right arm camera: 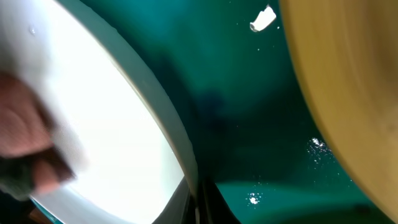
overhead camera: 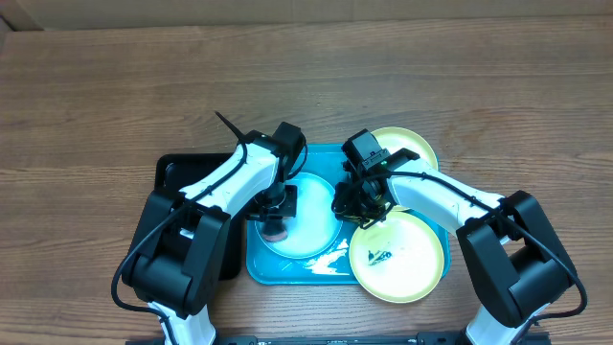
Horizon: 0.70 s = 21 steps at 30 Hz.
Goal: Clean dirty plates on tray and stack at the side
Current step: 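Scrub the white plate's surface with the sponge in the left gripper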
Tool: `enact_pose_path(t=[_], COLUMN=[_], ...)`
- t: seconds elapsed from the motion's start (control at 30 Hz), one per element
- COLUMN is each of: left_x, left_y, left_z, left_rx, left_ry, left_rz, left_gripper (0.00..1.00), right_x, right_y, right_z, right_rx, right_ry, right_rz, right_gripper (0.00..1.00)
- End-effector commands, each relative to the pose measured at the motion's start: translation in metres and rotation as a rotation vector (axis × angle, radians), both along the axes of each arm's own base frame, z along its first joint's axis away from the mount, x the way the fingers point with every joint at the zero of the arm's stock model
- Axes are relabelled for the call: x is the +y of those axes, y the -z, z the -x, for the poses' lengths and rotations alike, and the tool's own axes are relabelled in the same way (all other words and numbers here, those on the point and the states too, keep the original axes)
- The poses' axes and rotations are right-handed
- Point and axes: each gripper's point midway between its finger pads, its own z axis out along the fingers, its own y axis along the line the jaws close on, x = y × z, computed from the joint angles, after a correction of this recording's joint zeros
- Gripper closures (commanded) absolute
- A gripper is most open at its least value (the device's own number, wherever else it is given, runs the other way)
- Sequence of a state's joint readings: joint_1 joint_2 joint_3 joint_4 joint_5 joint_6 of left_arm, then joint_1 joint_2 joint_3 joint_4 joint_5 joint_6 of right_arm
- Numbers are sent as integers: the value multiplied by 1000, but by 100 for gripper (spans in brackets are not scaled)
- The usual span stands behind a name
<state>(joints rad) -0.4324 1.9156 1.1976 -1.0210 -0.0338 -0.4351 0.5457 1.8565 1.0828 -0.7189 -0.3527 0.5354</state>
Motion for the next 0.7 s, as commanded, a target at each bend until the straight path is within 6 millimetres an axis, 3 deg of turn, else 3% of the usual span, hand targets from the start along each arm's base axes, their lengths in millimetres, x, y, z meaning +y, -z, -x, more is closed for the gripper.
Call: enact_pose_path(t=[0.0,0.1,0.2,0.37,0.5,0.67], left_x=[74,73,56,-3,-52,-75], left_y=[4,4,11,23,13,-1], left_z=[-11,-10,-9,-12,-19,-30], left_rx=[-104,-107,-69,-15,-17,-44], left_ry=[-97,-118,-74,62,143,160], left_rz=[-393,-386,-281,64,332,447], left_gripper=[96,96,96,96,96,96], right_x=[-16,-16,-16,-16,-17,-17], right_y=[2,2,2,2,2,3], right_z=[-11,-11,-11,-11,-10,-8], right_rx=[-18,-19,-19,-20,-18,-14], right_ry=[45,45,45,41,32,22], right_rz=[61,61,61,61,62,63], right_gripper=[96,96,96,96,96,96])
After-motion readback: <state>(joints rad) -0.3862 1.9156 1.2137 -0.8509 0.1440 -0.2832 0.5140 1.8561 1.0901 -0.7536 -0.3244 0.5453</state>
